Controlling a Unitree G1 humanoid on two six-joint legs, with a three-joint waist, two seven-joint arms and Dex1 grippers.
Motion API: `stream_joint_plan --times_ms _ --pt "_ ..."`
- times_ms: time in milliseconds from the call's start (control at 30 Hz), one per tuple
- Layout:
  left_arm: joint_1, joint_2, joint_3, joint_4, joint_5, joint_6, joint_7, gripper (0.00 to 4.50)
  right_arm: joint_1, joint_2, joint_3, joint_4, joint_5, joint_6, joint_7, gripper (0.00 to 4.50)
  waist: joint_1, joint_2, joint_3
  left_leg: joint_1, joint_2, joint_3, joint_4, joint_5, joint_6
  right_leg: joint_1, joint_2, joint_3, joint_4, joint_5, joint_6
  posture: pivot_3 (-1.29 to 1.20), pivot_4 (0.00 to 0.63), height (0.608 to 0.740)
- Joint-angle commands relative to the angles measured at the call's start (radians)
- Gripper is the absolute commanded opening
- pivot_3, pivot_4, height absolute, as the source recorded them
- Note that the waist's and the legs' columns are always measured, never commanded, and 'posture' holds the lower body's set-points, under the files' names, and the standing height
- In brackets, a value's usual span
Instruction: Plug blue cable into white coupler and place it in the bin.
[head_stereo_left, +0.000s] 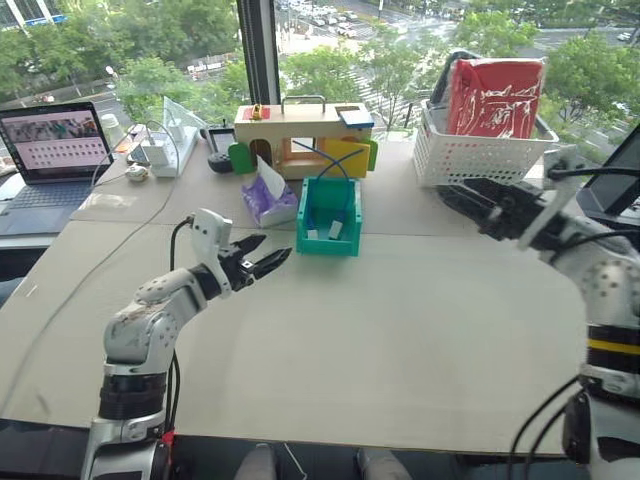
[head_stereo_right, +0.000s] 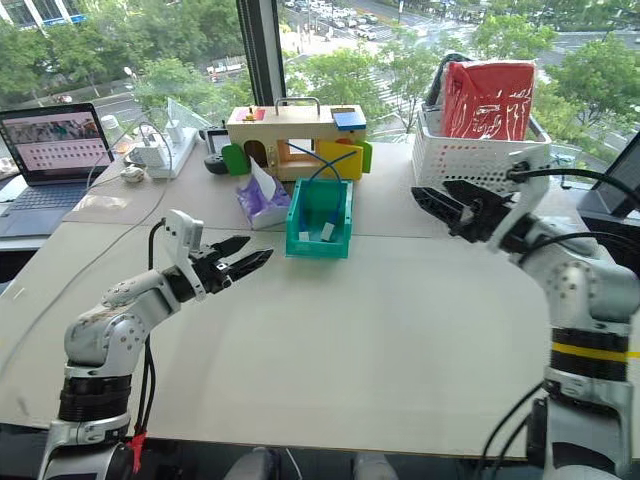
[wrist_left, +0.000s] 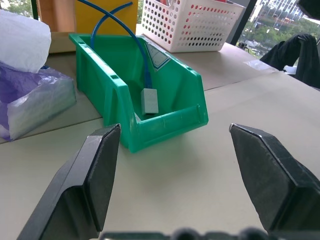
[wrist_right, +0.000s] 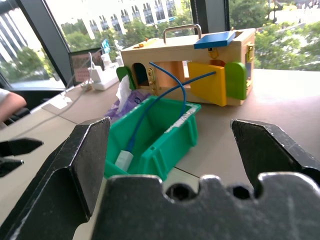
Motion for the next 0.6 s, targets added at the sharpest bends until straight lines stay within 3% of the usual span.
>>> stream_joint_plan --times_ms 33,100,233,600 --pt "0.018 0.015 0.005 0.001 0.030 -0.068 0.002 3.76 0.210 0.034 -0.041 -0.124 -0.067 -0.086 -0.017 4.45 -0.003 -0.001 0.000 0.001 0.000 0.000 0.000 0.000 0.000 0.001 0.000 0.000 0.000 0.000 -0.001 0.00 0.150 0.710" --pt "0.034 0.012 -0.005 0.018 0.040 -0.088 0.001 3.76 0.314 0.082 -0.055 -0.154 -0.084 -0.128 -0.029 4.45 -0.005 -0.001 0.000 0.002 0.000 0.000 0.001 0.003 0.000 0.002 0.000 0.000 0.001 -0.002 0.003 0.00 0.150 0.710" --pt "0.059 0.002 -0.051 0.075 0.119 -0.197 0.009 3.76 0.378 0.177 -0.067 -0.150 -0.120 -0.204 -0.090 4.45 -0.018 -0.001 0.000 0.004 0.000 0.001 0.001 0.004 -0.001 0.003 0.000 0.002 0.003 -0.002 0.004 0.00 0.150 0.710" --pt "0.054 -0.014 -0.081 0.203 0.174 -0.356 -0.013 3.76 0.409 0.202 -0.045 -0.133 -0.182 -0.292 -0.105 4.45 -0.012 -0.001 0.000 0.009 0.000 0.001 0.001 0.004 -0.001 0.009 0.000 0.002 0.001 -0.002 0.004 0.00 0.150 0.710"
